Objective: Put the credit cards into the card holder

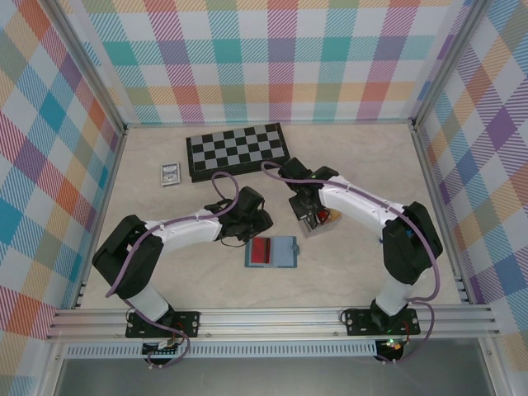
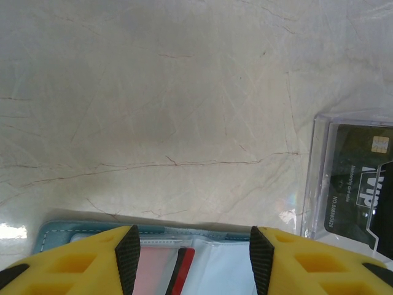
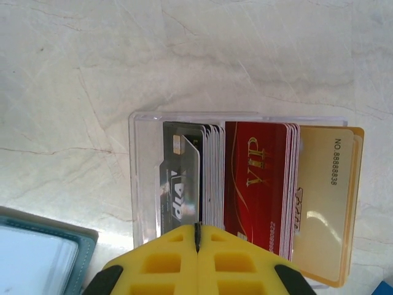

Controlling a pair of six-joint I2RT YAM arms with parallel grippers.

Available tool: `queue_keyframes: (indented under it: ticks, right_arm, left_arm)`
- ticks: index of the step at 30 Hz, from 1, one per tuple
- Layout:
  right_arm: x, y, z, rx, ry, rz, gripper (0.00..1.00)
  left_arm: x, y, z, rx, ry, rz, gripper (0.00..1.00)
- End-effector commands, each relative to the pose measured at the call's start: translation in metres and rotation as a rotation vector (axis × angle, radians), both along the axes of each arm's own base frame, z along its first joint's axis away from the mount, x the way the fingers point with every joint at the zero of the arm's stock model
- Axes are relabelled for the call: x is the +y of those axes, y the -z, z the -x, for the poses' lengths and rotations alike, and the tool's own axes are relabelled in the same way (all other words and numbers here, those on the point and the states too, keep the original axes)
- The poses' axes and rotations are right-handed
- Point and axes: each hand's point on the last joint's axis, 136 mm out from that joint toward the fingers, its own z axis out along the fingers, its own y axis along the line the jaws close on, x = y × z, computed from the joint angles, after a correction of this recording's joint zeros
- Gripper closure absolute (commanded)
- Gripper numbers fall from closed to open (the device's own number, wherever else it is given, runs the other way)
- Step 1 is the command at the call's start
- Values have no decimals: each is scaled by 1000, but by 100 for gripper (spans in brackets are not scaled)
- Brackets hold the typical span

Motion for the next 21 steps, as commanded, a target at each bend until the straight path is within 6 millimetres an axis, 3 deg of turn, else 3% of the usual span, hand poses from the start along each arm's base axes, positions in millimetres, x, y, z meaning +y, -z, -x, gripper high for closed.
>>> queue_keyframes:
  ticks: [1, 11, 18, 21]
  right_arm:
    - [4, -20, 10, 3, 21, -93, 100]
    - [9, -69, 17, -6, 102, -390, 100]
    - [25, -121, 21, 71, 142, -843, 100]
    - [30, -138, 21, 107, 149, -1001, 100]
  left_arm:
    - [0, -14, -6, -38, 9, 35, 48]
    - [-28, -66, -24, -146, 78, 340, 40]
    - [-52, -128, -39, -265, 171, 701, 30]
    - [-63, -143, -39, -281, 232, 765, 29]
